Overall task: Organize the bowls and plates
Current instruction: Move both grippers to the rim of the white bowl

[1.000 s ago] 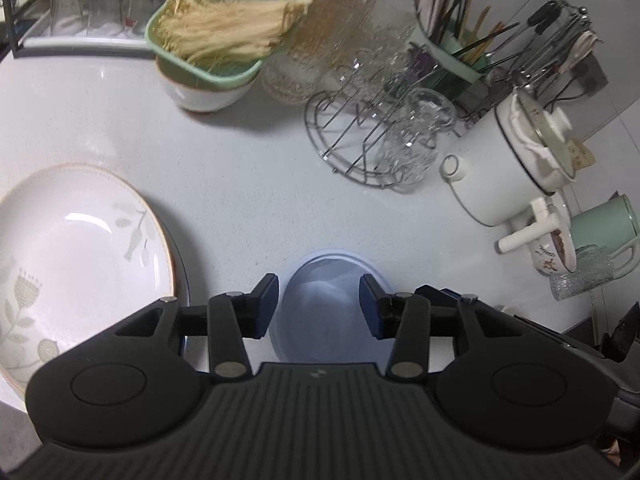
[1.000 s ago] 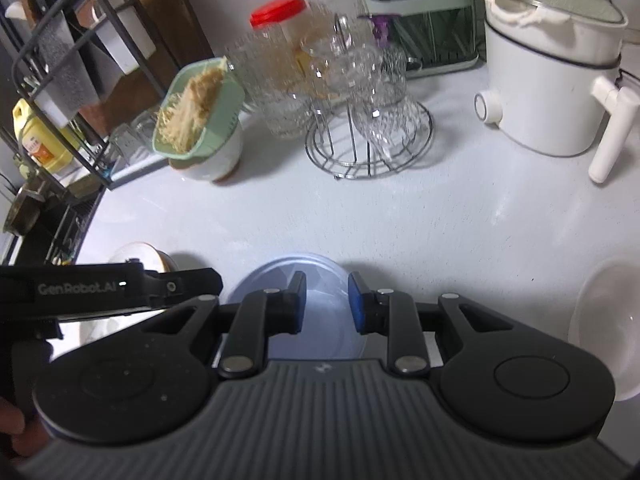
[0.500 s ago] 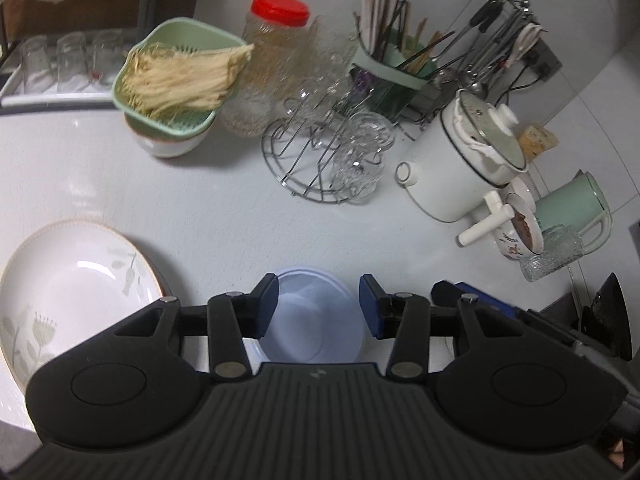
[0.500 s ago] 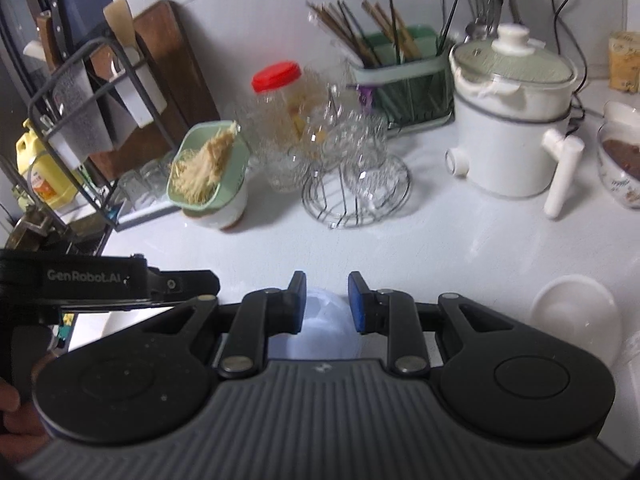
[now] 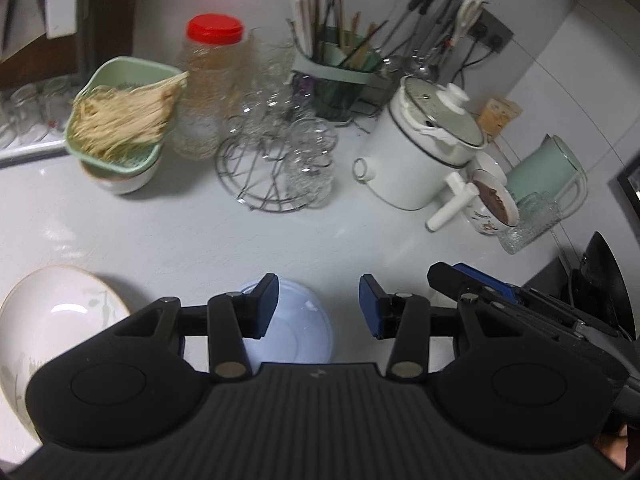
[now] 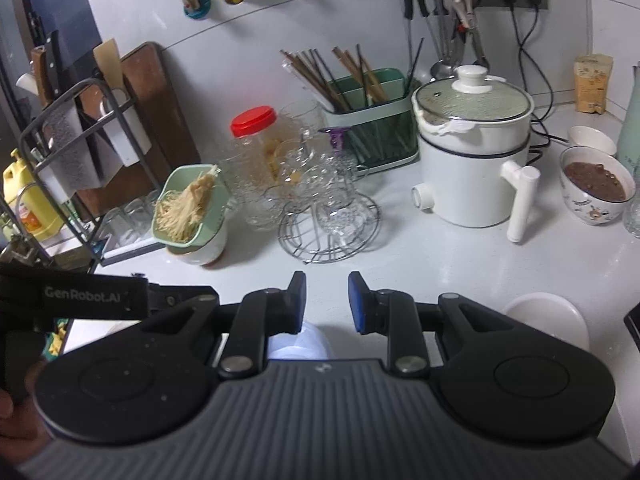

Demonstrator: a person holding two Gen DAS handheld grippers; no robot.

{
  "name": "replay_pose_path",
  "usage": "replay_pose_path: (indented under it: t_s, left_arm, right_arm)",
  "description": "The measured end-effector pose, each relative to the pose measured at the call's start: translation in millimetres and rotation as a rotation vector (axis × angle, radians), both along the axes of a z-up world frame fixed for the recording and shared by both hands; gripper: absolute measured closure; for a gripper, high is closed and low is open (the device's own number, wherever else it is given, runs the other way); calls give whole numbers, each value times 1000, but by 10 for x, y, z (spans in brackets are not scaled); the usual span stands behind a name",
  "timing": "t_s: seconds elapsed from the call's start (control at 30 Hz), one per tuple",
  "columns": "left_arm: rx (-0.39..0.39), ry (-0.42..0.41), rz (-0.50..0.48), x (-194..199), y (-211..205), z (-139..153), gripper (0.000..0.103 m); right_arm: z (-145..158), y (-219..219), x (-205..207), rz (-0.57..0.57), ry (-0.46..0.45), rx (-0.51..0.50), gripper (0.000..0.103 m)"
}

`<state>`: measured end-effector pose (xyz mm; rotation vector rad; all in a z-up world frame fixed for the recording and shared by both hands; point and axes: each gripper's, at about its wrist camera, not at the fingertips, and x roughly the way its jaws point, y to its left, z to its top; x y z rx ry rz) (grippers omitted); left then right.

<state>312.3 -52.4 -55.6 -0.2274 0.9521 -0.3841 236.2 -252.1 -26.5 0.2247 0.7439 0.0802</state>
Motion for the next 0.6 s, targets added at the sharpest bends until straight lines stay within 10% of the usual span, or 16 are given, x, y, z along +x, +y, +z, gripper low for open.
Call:
replay_pose_path:
  t_s: [0.6]
  left_arm:
    - [-9, -12, -176, 119, -725, -29, 51]
  right_arm:
    - [-9, -595, -188, -196, 11, -14, 76]
